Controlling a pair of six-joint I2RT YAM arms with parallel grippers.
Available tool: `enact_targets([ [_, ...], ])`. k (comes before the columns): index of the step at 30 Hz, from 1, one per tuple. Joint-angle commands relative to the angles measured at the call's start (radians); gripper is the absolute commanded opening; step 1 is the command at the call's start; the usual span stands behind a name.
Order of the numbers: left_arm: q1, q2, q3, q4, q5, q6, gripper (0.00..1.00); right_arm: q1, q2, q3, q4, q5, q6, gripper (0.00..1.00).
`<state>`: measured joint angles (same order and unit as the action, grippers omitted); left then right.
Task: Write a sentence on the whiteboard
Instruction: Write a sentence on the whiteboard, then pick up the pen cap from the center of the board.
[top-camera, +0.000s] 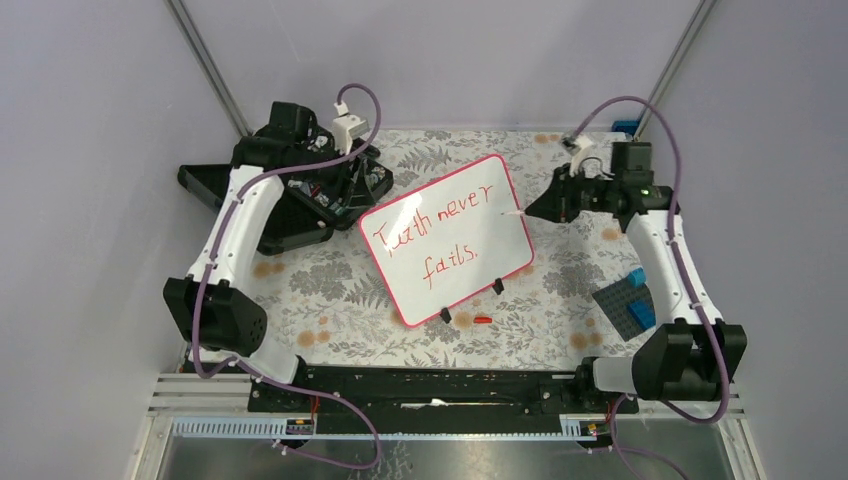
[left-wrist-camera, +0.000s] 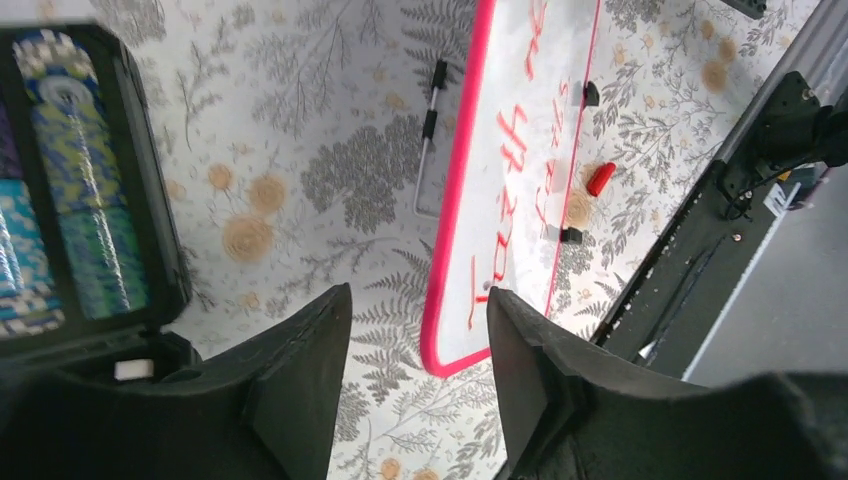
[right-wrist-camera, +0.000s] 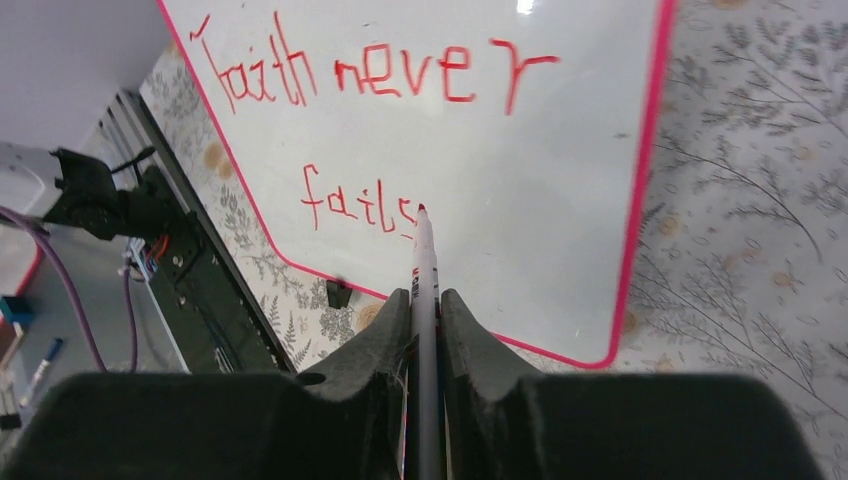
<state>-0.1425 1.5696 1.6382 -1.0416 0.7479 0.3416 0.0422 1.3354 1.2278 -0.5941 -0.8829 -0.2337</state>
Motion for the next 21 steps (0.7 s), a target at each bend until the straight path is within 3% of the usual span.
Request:
enact_targets([
  [1, -0.13, -0.024, 0.109, -0.03, -0.104, 0.036, 0.56, -0.146, -0.045, 0.01, -0.002, -0.19, 0.06, 0.0],
  [7, -0.424, 0.006, 0.004, 0.125, -0.237, 0.011, 0.54, -0.283, -0.055, -0.056, 0.066, -0.254, 0.148, 0.0],
  [14, -0.786, 0.183, 0.001, 0.214, -0.356, 0.037, 0.53, -0.352, -0.084, -0.172, 0.202, -0.246, 0.272, 0.0],
  [21, -1.007, 0.281, -0.131, 0.439, -0.5, 0.011, 0.51, -0.392, -0.08, -0.174, 0.21, -0.211, 0.268, 0.0],
])
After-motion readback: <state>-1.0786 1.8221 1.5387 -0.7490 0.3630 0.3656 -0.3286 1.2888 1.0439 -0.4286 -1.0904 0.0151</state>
